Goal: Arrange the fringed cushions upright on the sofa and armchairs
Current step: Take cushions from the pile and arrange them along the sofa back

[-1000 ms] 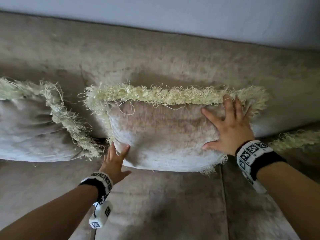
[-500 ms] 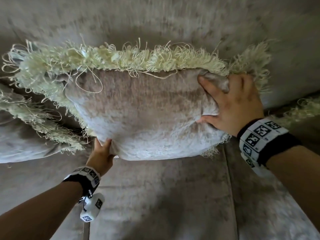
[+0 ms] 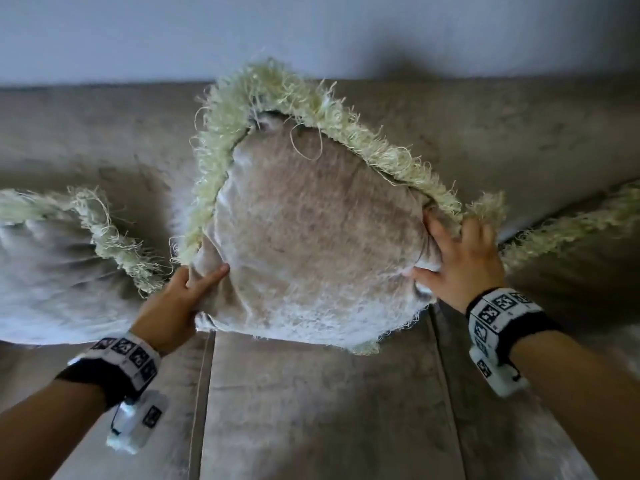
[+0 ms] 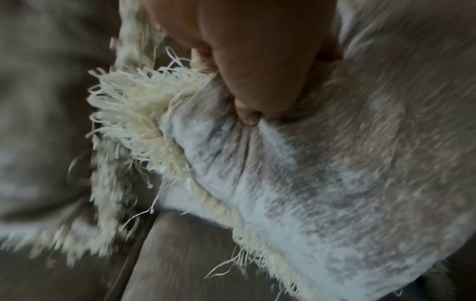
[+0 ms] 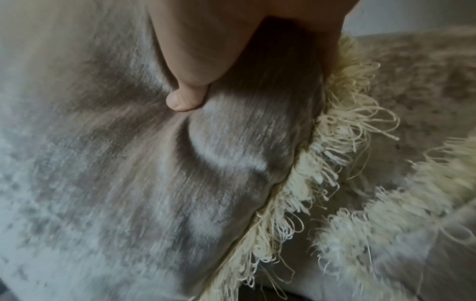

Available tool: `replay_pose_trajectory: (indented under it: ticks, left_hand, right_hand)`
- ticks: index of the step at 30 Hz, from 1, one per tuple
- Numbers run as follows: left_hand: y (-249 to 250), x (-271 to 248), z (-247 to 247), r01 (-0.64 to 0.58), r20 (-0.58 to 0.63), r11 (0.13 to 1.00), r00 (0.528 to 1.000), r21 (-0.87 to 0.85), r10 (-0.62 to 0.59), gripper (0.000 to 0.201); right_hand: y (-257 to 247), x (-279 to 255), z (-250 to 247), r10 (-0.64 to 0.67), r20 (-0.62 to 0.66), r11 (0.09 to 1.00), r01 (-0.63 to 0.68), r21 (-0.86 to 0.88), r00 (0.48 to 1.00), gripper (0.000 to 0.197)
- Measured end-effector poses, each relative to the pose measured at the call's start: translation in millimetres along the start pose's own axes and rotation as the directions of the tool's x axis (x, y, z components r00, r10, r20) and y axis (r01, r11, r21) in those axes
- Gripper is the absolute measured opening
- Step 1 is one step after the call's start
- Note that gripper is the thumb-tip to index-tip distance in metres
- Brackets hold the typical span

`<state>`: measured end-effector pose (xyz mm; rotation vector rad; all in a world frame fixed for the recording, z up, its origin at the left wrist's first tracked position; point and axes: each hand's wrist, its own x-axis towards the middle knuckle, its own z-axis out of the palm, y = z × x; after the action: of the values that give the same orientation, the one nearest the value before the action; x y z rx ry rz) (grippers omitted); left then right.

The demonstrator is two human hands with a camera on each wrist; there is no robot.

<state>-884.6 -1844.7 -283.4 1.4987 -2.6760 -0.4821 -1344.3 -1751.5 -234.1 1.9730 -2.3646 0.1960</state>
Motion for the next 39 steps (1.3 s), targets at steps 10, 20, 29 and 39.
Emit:
replay_pose_trajectory:
  ticks: [10, 20, 29, 39]
  left_hand:
    - [0.7, 7.3, -69.5, -0.176, 0.001, 0.969, 0.984, 0.171, 0.178, 0.115]
    - [-10.6, 48.8, -12.3, -0.086, 0.002, 0.965, 0.996, 0.249, 0.088, 0.112]
    - [-21.1, 71.3, 0.6, -0.050, -0.061, 0.954, 0.996, 0.296, 0.071, 0.098]
    - [-10.8, 48.7, 9.5, -0.058, -0.327, 0.955, 0.932, 0.290, 0.156, 0.078]
  right_hand:
    - [-11.6, -39.1, 21.3, 0.177, 0.016, 0.961, -0.176, 0.215, 0.984, 0.096]
    - [-7.8, -47.4, 92.7, 0.322, 0.112, 0.929, -0.336, 0.152, 0.940, 0.105]
    - [-2.5, -39.1, 101.9, 0.411, 0.337, 0.874, -0.472, 0.120, 0.847, 0.117]
    - [-5.1, -41.6, 88.0, 0.120, 0.070, 0.986, -0.128, 0.110, 0.990, 0.126]
